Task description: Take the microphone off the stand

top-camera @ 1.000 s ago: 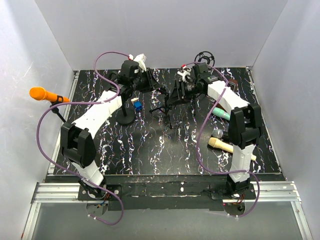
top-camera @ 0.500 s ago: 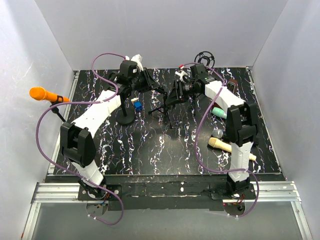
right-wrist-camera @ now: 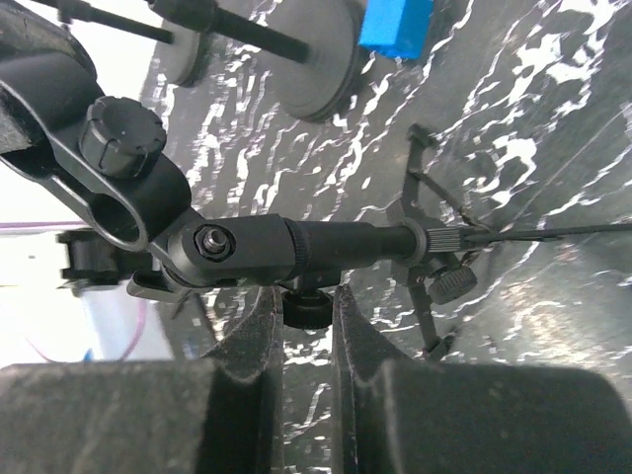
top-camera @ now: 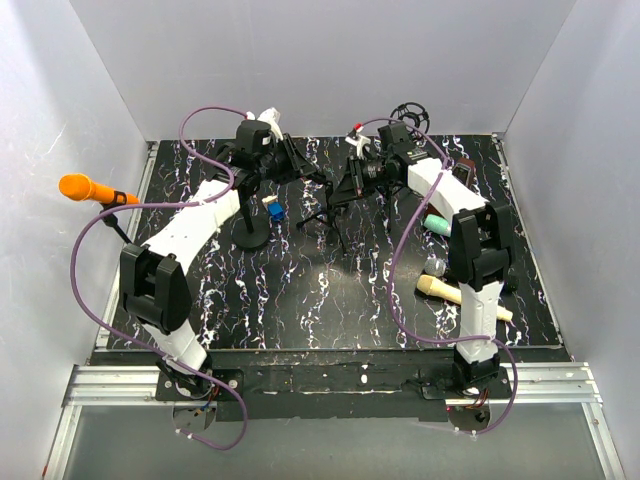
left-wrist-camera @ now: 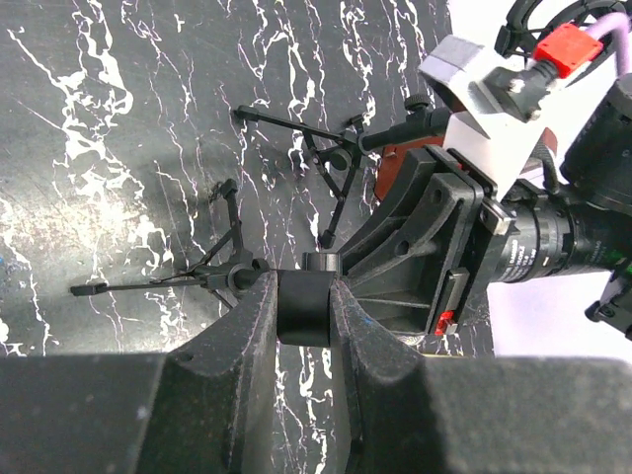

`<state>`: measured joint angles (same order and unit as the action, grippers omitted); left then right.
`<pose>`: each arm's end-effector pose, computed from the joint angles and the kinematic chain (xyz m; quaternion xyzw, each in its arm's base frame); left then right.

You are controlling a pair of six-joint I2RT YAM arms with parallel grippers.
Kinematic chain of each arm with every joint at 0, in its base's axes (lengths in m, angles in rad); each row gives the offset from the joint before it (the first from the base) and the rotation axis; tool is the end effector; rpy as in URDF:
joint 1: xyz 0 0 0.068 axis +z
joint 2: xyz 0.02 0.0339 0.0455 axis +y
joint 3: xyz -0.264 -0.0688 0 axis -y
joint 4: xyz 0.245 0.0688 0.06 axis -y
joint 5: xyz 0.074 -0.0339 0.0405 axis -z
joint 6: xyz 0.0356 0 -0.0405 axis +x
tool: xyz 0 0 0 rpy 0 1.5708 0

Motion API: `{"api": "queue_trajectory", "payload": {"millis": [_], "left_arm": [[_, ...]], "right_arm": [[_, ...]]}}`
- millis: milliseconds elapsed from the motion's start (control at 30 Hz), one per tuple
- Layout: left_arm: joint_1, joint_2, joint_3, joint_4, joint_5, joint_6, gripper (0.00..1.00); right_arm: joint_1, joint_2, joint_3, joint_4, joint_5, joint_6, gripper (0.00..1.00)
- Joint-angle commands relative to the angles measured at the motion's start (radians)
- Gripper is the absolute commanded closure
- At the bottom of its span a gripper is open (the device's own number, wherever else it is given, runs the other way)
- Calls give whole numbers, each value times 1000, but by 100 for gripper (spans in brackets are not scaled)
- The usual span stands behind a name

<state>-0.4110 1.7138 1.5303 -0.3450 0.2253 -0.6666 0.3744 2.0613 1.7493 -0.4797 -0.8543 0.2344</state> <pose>0.3666 -0.1684 0.3343 -0.0543 0.8619 -0.3375 0.3746 0.4224 0.1948 0.2590 -0.2158 0.8289 0.4692 0.2149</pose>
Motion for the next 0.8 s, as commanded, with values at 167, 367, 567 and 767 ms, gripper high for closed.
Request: {"api": "queue_trajectory", "payload": {"millis": [167, 367, 567, 767], "left_arm": [[29, -28, -56, -18, 6, 12, 100], [29, -39, -78, -22, -1, 12, 100], [29, -46, -87, -11, -1, 13, 100], [31, -52, -93, -5, 5, 15, 100]], "right_arm": [[142, -226, -172, 301, 521, -613, 99], [277, -375, -629, 978, 707, -1060, 99], [325, -243, -991, 1771, 667, -1592, 75], [325, -346, -1050, 1672, 630, -1494, 15]]}}
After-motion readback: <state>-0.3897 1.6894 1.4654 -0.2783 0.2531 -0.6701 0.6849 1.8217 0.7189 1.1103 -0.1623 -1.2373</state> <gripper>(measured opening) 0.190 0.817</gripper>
